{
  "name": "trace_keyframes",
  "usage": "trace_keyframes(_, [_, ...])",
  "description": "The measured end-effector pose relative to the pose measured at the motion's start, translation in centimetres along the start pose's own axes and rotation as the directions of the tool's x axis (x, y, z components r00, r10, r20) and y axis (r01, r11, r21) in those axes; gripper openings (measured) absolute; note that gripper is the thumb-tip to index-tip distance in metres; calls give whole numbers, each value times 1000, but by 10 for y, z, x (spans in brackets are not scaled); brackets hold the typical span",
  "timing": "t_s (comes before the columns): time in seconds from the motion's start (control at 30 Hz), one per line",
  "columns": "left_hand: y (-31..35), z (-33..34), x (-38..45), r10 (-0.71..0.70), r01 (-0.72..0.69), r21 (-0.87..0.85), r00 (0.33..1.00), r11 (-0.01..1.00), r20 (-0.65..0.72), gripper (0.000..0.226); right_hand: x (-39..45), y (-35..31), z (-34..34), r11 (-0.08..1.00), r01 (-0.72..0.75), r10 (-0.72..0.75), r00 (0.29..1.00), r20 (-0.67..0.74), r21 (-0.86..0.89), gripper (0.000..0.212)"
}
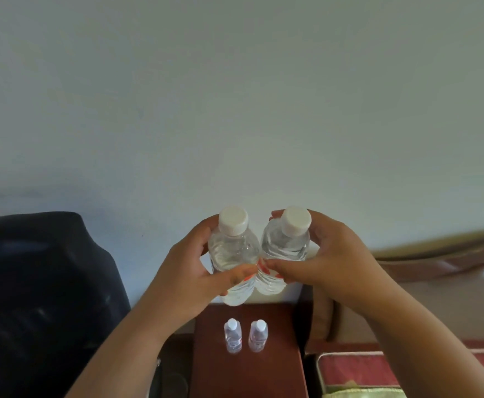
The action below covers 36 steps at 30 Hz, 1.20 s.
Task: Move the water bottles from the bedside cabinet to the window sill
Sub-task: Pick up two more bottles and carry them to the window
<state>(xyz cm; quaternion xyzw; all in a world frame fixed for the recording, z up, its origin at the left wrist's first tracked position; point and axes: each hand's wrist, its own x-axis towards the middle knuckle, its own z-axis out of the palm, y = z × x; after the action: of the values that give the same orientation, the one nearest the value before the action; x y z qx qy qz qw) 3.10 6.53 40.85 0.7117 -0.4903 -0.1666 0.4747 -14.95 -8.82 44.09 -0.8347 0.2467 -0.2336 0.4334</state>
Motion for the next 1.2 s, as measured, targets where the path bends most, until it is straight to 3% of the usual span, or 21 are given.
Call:
trace_keyframes(0.23, [-7,-22,-1,49,-48,158,999,986,-5,72,-5,-2,12,1000,-24,26,997,69,-18,45])
trace_keyframes(0.87, [-52,-50,-29,-21,17,57,997,998,75,75,-16,-12,75,980,-150,144,988,-51,-128,62])
trace_keyframes(1.2, [-64,-72,-46,-20,18,66,1000,998,21,65,-16,-24,99,988,-151,150,988,-41,-29,49])
